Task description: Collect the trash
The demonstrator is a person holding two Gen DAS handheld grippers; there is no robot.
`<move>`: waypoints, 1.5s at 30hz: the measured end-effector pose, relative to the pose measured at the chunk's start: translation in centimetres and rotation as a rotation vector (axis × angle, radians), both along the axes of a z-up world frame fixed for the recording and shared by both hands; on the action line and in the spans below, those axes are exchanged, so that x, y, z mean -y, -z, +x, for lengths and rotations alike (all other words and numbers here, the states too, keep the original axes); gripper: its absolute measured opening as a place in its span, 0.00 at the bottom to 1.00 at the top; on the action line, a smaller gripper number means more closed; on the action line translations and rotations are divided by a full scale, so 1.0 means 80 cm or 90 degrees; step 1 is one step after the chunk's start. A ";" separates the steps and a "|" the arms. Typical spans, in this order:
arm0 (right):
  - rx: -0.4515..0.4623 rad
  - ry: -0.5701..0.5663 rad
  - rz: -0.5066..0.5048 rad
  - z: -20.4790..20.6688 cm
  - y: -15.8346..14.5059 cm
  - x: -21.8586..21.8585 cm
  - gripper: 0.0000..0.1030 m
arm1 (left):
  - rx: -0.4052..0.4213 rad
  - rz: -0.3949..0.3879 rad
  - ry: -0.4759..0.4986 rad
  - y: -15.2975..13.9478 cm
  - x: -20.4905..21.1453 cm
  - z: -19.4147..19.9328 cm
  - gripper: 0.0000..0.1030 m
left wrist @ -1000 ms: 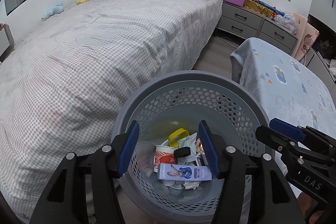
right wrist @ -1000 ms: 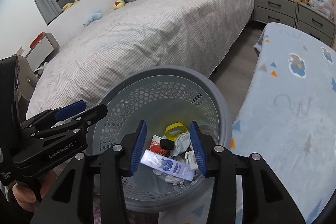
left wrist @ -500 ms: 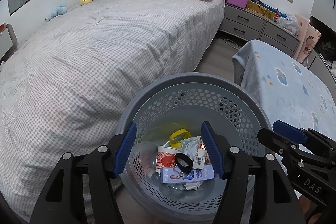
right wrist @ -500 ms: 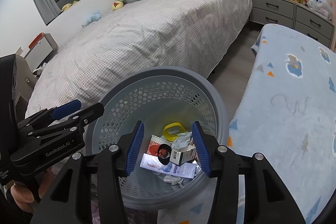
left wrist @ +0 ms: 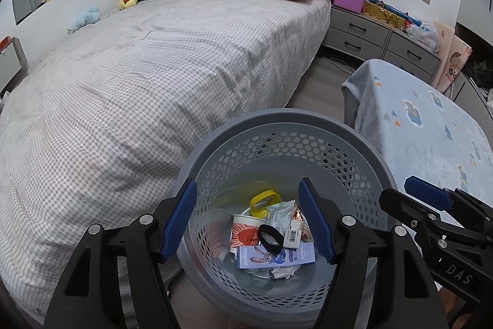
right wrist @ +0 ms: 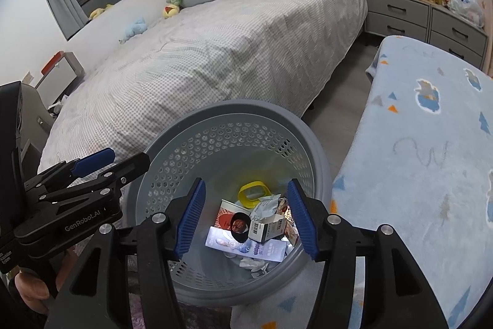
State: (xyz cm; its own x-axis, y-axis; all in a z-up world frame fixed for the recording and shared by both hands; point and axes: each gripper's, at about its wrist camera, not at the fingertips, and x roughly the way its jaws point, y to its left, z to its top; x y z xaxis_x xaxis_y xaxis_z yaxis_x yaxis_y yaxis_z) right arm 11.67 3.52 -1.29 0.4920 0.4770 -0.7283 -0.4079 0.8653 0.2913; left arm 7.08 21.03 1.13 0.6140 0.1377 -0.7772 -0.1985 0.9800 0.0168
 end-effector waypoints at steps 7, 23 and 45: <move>0.000 0.002 0.001 0.000 -0.001 0.002 0.55 | 0.002 0.002 -0.002 -0.003 0.001 -0.002 0.65; 0.003 0.004 -0.003 0.000 -0.001 0.003 0.62 | 0.002 0.004 -0.013 -0.001 0.000 -0.003 0.69; 0.007 0.009 -0.010 0.001 0.000 0.003 0.69 | 0.002 0.021 -0.031 -0.002 -0.001 -0.003 0.76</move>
State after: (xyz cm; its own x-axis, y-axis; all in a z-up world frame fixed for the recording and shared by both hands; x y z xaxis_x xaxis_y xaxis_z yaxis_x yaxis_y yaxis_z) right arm 11.71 3.28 -1.30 0.5068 0.4582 -0.7302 -0.3991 0.8755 0.2724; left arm 6.88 21.12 1.33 0.6081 0.1936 -0.7699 -0.2461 0.9680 0.0490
